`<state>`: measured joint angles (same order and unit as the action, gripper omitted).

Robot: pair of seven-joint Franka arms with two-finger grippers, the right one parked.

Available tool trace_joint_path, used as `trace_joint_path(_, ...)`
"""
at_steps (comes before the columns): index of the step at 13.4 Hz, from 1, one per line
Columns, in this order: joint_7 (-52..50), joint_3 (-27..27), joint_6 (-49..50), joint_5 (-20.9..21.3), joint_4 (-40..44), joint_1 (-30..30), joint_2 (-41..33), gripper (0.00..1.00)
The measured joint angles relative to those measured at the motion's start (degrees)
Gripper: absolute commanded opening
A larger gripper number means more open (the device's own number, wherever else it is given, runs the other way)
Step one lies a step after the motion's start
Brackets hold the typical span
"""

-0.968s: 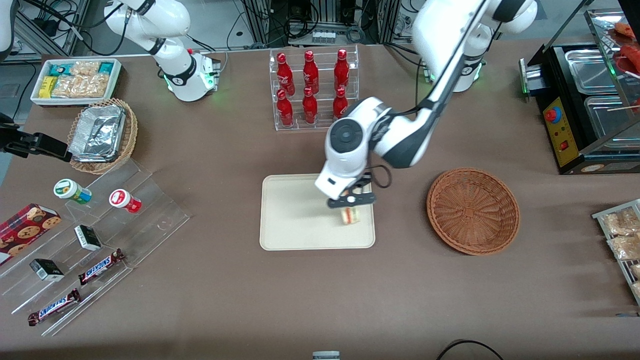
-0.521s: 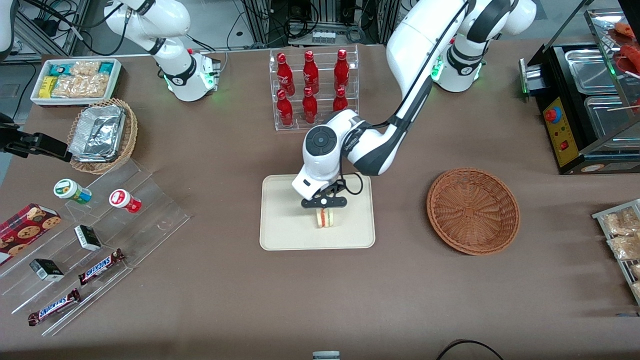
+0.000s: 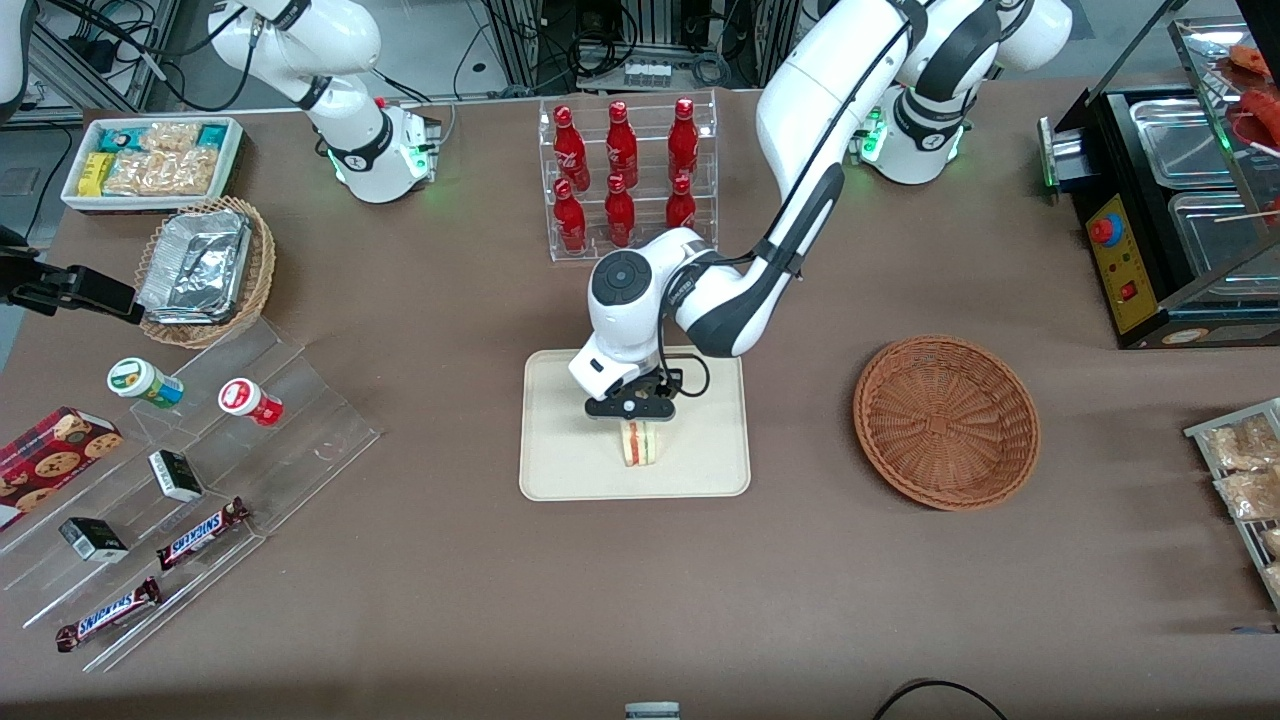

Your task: Place sandwich from basket to tray

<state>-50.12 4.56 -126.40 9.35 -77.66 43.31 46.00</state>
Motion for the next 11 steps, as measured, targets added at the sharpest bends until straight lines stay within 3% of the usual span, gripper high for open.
trace_joint_path(5, -4.3, -0.5, 15.4, -0.1, 2.3, -1.2, -8.1, 1.00)
trace_joint_path(11, -1.0, -0.6, 36.8, -0.6, 2.1, -9.1, -24.3, 1.00)
